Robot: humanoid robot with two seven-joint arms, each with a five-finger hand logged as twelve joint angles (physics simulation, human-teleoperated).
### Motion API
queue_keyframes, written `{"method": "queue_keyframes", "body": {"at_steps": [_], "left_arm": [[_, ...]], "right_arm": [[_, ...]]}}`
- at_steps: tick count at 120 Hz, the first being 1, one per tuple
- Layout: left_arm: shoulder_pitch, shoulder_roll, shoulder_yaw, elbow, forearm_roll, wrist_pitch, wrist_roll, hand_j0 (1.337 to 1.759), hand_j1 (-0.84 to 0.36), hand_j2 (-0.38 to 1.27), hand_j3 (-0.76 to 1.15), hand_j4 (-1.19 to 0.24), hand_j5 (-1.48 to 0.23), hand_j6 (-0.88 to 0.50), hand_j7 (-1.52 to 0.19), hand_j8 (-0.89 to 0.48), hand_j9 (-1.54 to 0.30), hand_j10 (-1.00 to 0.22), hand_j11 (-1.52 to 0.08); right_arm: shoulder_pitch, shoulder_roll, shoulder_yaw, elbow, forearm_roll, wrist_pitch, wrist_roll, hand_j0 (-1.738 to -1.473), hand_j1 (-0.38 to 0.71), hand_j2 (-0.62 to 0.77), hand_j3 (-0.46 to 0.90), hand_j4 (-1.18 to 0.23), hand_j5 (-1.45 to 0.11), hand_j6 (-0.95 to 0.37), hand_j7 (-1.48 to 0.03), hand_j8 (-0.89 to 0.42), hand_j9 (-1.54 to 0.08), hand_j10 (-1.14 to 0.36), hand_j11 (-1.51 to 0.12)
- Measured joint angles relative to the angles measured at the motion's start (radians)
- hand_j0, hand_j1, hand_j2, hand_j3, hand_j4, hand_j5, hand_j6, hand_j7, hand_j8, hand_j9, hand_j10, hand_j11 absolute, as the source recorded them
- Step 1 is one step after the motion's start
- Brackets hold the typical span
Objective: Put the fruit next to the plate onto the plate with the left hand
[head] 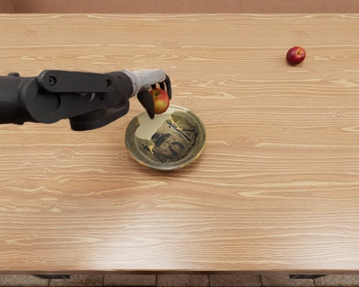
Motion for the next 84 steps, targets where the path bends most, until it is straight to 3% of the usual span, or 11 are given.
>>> {"method": "queue_keyframes", "body": {"at_steps": [38, 45, 53, 75, 84], "left_arm": [[0.021, -0.035, -0.023, -0.067, -0.040, -0.021, 0.019, 1.655, -0.36, 0.46, 0.00, -0.51, -0.97, -0.34, -0.94, -0.41, -0.93, -0.69, -0.93], [0.023, -0.034, -0.022, -0.067, -0.044, -0.026, 0.019, 1.655, -0.35, 0.39, 0.00, -0.52, -0.96, -0.35, -0.93, -0.42, -0.91, -0.68, -0.91], [0.030, -0.034, -0.020, -0.064, -0.048, -0.027, 0.020, 1.656, -0.31, 0.34, 0.00, -0.53, -0.89, -0.39, -0.87, -0.44, -0.85, -0.64, -0.85], [0.028, -0.026, -0.026, -0.062, -0.080, -0.030, 0.020, 1.657, -0.11, 0.17, 0.00, -0.37, -0.57, -0.31, -0.56, -0.34, -0.55, -0.42, -0.55], [0.023, 0.030, -0.059, -0.063, -0.084, -0.047, 0.020, 1.657, -0.06, 0.13, 0.00, -0.34, -0.49, -0.29, -0.49, -0.31, -0.48, -0.37, -0.48]], "right_arm": [[0.000, 0.000, 0.000, 0.000, 0.000, 0.000, 0.000, -1.658, -0.31, -0.01, 0.00, -0.03, -0.04, -0.03, -0.04, -0.03, -0.04, -0.03, -0.04], [0.000, 0.000, 0.000, 0.000, 0.000, 0.000, 0.000, -1.658, -0.31, -0.01, 0.00, -0.03, -0.04, -0.03, -0.04, -0.03, -0.04, -0.03, -0.04], [0.000, 0.000, 0.000, 0.000, 0.000, 0.000, 0.000, -1.658, -0.31, -0.01, 0.00, -0.03, -0.04, -0.03, -0.04, -0.03, -0.04, -0.03, -0.04], [0.000, 0.000, 0.000, 0.000, 0.000, 0.000, 0.000, -1.658, -0.31, -0.01, 0.00, -0.03, -0.04, -0.03, -0.04, -0.03, -0.04, -0.03, -0.04], [0.000, 0.000, 0.000, 0.000, 0.000, 0.000, 0.000, -1.658, -0.31, -0.01, 0.00, -0.03, -0.04, -0.03, -0.04, -0.03, -0.04, -0.03, -0.04]]}}
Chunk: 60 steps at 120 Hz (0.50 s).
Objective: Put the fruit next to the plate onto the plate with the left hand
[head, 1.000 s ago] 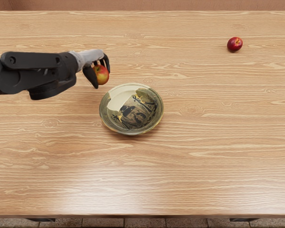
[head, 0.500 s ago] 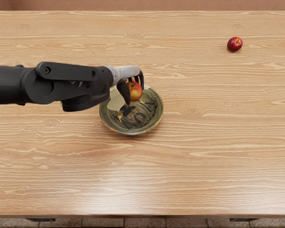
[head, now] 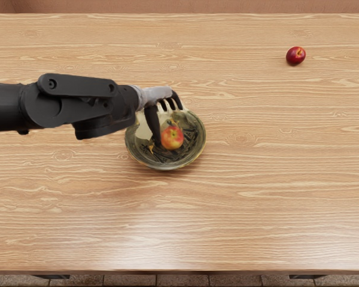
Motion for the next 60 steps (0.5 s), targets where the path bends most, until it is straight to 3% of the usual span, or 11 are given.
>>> {"method": "queue_keyframes", "body": {"at_steps": [13, 29, 42, 60], "left_arm": [[0.002, 0.122, -0.087, -0.003, -0.038, -0.046, 0.000, 1.658, -0.01, 0.10, 0.00, -0.30, -0.43, -0.28, -0.42, -0.29, -0.42, -0.32, -0.42], [0.022, 0.284, -0.182, -0.005, -0.224, -0.178, 0.000, 1.658, 0.01, 0.08, 0.00, -0.28, -0.38, -0.27, -0.38, -0.27, -0.38, -0.29, -0.38], [0.078, 0.411, -0.211, -0.010, -0.419, -0.233, 0.000, 1.658, 0.03, 0.07, 0.00, -0.27, -0.36, -0.26, -0.36, -0.26, -0.36, -0.27, -0.36], [0.128, 0.532, -0.222, -0.027, -0.508, -0.330, 0.000, 1.658, 0.04, 0.06, 0.00, -0.26, -0.34, -0.26, -0.34, -0.26, -0.34, -0.26, -0.34]], "right_arm": [[0.000, 0.000, 0.000, 0.000, 0.000, 0.000, 0.000, -1.658, -0.31, -0.01, 0.00, -0.03, -0.04, -0.03, -0.04, -0.03, -0.04, -0.03, -0.04], [0.000, 0.000, 0.000, 0.000, 0.000, 0.000, 0.000, -1.658, -0.31, -0.01, 0.00, -0.03, -0.04, -0.03, -0.04, -0.03, -0.04, -0.03, -0.04], [0.000, 0.000, 0.000, 0.000, 0.000, 0.000, 0.000, -1.658, -0.31, -0.01, 0.00, -0.03, -0.04, -0.03, -0.04, -0.03, -0.04, -0.03, -0.04], [0.000, 0.000, 0.000, 0.000, 0.000, 0.000, 0.000, -1.658, -0.31, -0.01, 0.00, -0.03, -0.04, -0.03, -0.04, -0.03, -0.04, -0.03, -0.04]]}}
